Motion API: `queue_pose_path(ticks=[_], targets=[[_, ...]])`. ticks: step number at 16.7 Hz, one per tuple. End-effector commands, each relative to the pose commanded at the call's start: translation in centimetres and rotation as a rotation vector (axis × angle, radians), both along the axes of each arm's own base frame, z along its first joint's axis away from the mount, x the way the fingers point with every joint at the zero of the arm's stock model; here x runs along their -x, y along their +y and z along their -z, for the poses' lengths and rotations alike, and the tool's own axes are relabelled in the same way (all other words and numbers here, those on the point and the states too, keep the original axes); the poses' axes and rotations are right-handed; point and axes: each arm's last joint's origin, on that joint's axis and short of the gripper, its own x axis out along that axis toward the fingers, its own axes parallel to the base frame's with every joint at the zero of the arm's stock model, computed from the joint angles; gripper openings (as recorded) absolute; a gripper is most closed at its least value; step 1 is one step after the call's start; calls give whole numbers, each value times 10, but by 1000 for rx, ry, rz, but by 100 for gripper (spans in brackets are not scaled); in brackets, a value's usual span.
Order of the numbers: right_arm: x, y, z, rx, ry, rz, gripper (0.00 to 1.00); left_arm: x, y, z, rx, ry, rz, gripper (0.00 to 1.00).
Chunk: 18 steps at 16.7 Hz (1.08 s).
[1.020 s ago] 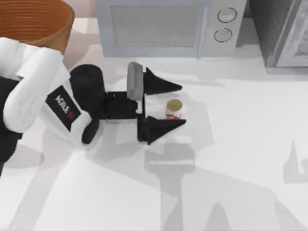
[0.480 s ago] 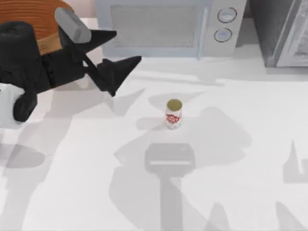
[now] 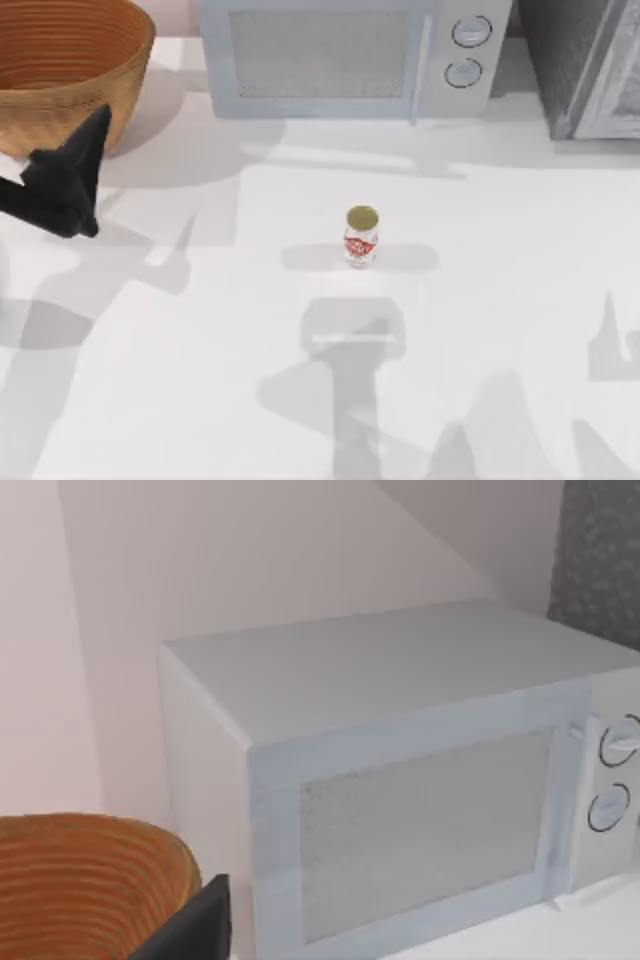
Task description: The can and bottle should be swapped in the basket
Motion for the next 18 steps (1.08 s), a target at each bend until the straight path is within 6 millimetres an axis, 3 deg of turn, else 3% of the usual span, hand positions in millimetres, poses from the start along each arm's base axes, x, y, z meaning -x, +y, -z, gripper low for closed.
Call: queue_pose_path(ticks=[3, 6, 11, 18], targets=[[0, 0, 0, 0, 0, 0, 100, 50, 11, 19, 2, -34, -175, 100], [0, 0, 0, 0, 0, 0, 100, 76, 18, 49, 6, -39, -316, 100], [0, 0, 0, 0, 0, 0, 100, 88, 23, 86, 7, -18, -446, 100], [0, 0, 0, 0, 0, 0, 100, 89, 23, 88, 7, -17, -451, 100]])
